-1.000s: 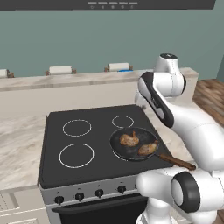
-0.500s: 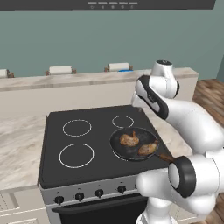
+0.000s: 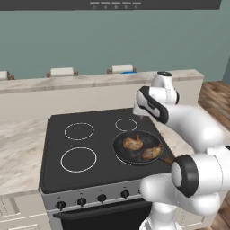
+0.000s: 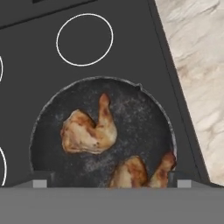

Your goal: Take the chicken drumsticks from the pan and place one on each plate on the dining counter.

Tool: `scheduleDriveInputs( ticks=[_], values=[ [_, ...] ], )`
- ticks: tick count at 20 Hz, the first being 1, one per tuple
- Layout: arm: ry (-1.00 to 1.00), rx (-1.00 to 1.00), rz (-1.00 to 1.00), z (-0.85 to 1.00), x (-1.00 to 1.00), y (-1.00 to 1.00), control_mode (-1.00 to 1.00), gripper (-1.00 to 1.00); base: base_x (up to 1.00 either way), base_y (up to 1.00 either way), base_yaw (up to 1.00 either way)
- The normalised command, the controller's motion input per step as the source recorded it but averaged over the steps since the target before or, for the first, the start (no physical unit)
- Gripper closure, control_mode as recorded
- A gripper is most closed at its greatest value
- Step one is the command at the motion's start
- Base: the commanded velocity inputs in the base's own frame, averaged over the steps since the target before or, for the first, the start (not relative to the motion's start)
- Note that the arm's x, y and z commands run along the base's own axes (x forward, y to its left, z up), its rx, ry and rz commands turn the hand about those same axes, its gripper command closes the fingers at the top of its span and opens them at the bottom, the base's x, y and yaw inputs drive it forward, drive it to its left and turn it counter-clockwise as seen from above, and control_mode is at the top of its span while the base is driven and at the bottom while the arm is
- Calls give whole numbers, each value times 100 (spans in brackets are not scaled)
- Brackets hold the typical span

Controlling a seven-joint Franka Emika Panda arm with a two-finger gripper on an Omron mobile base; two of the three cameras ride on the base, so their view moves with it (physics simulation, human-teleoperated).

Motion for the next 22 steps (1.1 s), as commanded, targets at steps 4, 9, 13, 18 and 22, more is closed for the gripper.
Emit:
scheduleDriveInputs(
  ticks=[4,9,13,18,22],
  values=[
    [5,0,-23,-38,5,0,-100,-100,0,0,0],
    [4,1,-27,-36,2,2,-100,-100,0,0,0],
    [2,3,-11,-30,18,1,-100,-100,0,0,0],
    [9,4,0,-29,16,0,-100,-100,0,0,0],
    [7,5,0,-29,14,0,-100,-100,0,0,0]
  ],
)
